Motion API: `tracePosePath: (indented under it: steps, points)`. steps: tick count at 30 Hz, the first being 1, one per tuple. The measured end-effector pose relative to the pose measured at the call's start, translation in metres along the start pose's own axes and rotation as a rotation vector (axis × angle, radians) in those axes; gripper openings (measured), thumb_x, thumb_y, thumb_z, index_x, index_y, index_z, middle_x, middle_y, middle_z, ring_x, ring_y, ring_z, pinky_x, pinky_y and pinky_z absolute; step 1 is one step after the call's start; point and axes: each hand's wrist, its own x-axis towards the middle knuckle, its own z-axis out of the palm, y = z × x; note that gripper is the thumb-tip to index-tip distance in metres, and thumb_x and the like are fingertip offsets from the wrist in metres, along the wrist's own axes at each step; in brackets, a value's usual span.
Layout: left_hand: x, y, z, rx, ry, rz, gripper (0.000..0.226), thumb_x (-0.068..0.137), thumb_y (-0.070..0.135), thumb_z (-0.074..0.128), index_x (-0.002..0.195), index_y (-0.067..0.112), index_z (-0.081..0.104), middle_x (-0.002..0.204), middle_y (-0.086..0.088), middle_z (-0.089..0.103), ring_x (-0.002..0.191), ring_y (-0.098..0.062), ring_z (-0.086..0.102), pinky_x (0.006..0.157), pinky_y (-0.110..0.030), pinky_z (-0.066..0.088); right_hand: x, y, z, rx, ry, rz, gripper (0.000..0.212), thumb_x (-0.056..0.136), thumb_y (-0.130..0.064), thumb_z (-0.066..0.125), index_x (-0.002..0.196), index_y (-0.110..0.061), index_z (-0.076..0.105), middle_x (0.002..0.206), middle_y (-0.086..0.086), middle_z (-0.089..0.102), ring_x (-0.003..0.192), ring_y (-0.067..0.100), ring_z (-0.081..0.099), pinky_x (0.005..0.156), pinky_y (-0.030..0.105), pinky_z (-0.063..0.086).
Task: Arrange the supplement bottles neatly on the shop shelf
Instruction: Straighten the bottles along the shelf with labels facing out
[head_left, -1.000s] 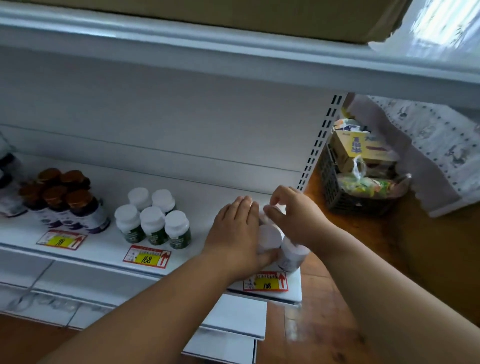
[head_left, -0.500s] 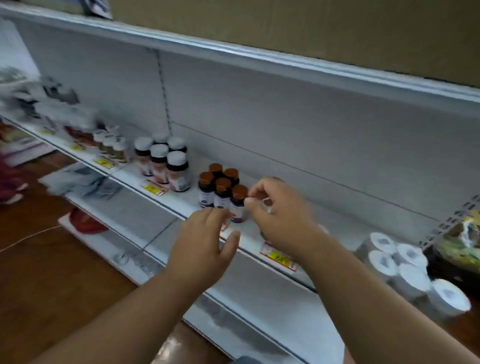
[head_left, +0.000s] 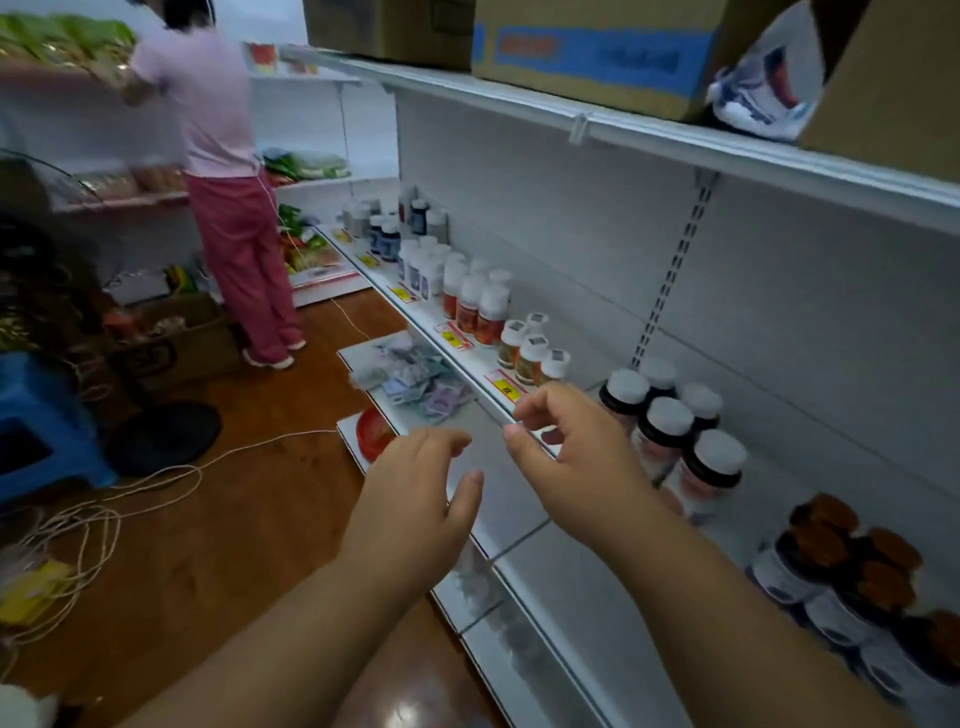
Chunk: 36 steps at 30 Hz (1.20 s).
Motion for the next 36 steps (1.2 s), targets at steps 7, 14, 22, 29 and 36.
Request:
tracePosePath:
  steps: [7,14,22,29,36]
  points:
    - [0.104,-0.090,0.004,0.068,0.019,-0.089,0.039,0.091,0.050,0.047,0.125,0.032,0.053,0.114,0.015,0.057,0.106,-0.005,0.049,0.089,-0.030,0.047,0.143,0.017,0.077,0.103,-0.096,-0.013,0.009,0.083,-0.038,0.059,0.086,-0.031,0.056,0.091,-0.011,0.059,0.082,0.005,0.059,0.073,0.033,0.053]
    - [0.207,-0.191,-0.009,0.040,0.064,-0.185,0.040,0.089,0.051,0.045,0.124,0.033,0.052,0.114,0.016,0.057,0.105,-0.003,0.048,0.085,-0.026,0.046,0.276,0.004,0.171,0.157,-0.188,-0.033,0.021,0.078,-0.050,0.051,0.088,-0.033,0.054,0.091,-0.011,0.059,0.085,0.005,0.059,0.074,0.036,0.055]
    - [0.342,-0.334,-0.023,-0.014,0.057,-0.117,0.042,0.087,0.054,0.042,0.124,0.034,0.049,0.114,0.015,0.056,0.103,-0.002,0.048,0.086,-0.029,0.049,0.416,0.001,0.277,0.090,-0.101,0.031,0.008,0.083,-0.040,0.060,0.087,-0.036,0.054,0.087,-0.013,0.058,0.077,0.000,0.057,0.065,0.021,0.048]
    - [0.462,-0.391,-0.027,-0.077,-0.060,0.019,0.045,0.087,0.056,0.039,0.124,0.033,0.051,0.115,0.014,0.056,0.108,-0.007,0.049,0.090,-0.032,0.047,0.536,0.021,0.290,-0.006,0.023,0.225,0.009,0.085,-0.044,0.059,0.091,-0.040,0.056,0.087,-0.013,0.060,0.070,-0.001,0.058,0.059,0.024,0.046]
    - [0.583,-0.431,0.012,-0.060,-0.101,0.153,0.041,0.091,0.044,0.053,0.123,0.020,0.056,0.114,-0.001,0.061,0.105,-0.022,0.055,0.088,-0.038,0.048,0.686,0.106,0.302,-0.396,-0.045,0.371,0.045,0.091,-0.039,0.058,0.133,-0.024,0.051,0.134,0.006,0.050,0.111,0.023,0.056,0.089,0.032,0.045]
